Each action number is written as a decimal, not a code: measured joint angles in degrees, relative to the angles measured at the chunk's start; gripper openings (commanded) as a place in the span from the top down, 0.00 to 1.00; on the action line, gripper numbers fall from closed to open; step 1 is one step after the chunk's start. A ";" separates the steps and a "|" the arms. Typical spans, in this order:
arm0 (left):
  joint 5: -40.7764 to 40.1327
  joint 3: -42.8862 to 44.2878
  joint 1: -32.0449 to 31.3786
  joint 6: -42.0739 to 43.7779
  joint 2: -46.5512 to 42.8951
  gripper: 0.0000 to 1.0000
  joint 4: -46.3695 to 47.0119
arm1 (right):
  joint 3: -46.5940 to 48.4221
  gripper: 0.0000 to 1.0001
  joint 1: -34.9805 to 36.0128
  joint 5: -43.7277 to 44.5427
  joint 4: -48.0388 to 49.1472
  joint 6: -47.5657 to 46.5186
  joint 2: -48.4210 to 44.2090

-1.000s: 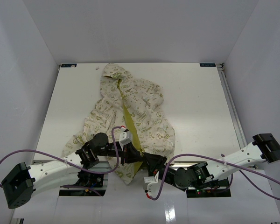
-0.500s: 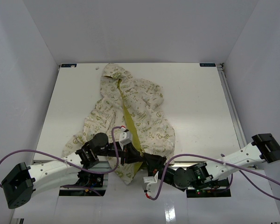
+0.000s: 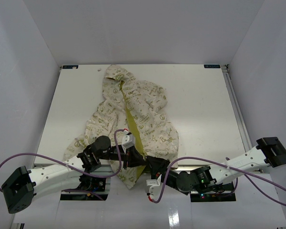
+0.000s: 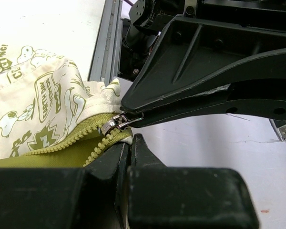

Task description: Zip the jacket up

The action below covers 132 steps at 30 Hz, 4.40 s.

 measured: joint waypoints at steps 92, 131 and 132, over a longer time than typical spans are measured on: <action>-40.20 32.95 0.07 0.33 -8.54 0.38 -60.17 | 37.97 0.92 -52.82 -78.89 -38.68 42.70 24.41; -40.38 34.89 -0.09 11.13 5.84 0.74 -61.37 | 38.70 0.92 -55.75 -80.49 -37.69 49.90 24.41; -40.05 34.71 -0.09 11.15 6.07 0.74 -61.26 | 38.70 0.92 -55.80 -80.48 -37.64 50.14 24.41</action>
